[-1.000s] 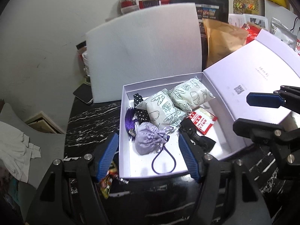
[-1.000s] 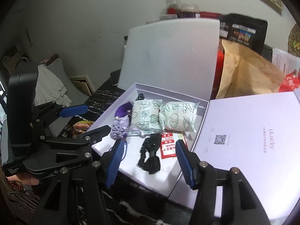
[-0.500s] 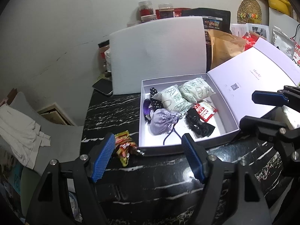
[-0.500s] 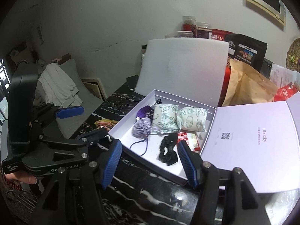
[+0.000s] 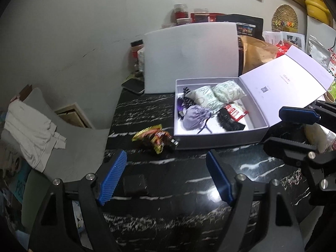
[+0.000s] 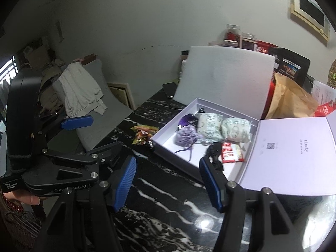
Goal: Organize objects
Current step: 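Withdraw both tools from the box toward the gold snack wrapper, then grasp the small black square object with the left tool while the right tool grasps the gold wrapper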
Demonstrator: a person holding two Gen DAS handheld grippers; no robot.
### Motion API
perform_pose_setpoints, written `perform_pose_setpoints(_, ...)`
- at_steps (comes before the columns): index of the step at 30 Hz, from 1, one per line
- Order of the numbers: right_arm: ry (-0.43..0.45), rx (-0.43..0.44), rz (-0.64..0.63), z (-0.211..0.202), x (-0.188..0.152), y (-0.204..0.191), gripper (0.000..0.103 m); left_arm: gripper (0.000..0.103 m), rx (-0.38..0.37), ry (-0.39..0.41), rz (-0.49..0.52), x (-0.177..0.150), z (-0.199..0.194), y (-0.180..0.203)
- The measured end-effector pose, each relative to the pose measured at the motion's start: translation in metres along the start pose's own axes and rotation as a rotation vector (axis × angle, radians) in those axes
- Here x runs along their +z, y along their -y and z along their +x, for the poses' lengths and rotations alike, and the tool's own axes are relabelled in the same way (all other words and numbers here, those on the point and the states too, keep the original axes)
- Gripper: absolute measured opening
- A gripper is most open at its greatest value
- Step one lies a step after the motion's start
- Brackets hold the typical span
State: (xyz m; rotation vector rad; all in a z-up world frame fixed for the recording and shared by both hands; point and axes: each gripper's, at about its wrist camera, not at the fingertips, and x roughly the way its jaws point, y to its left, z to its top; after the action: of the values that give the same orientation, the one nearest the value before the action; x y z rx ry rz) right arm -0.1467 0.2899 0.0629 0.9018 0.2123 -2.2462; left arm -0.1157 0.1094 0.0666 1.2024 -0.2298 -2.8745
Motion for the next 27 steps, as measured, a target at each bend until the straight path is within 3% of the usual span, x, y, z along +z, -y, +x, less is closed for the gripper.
perform_pose_setpoints(12,-0.039,0.088,-0.062,0.025,-0.021,-0.05,0.063,0.077,0.028,-0.047,-0.096,-0.055,-0.007,-0.042)
perform_pose_setpoints(27,-0.034,0.164,-0.049,0.082,-0.032,-0.071,0.063,0.077,-0.016,-0.103,-0.142,-0.098,0.032,-0.066)
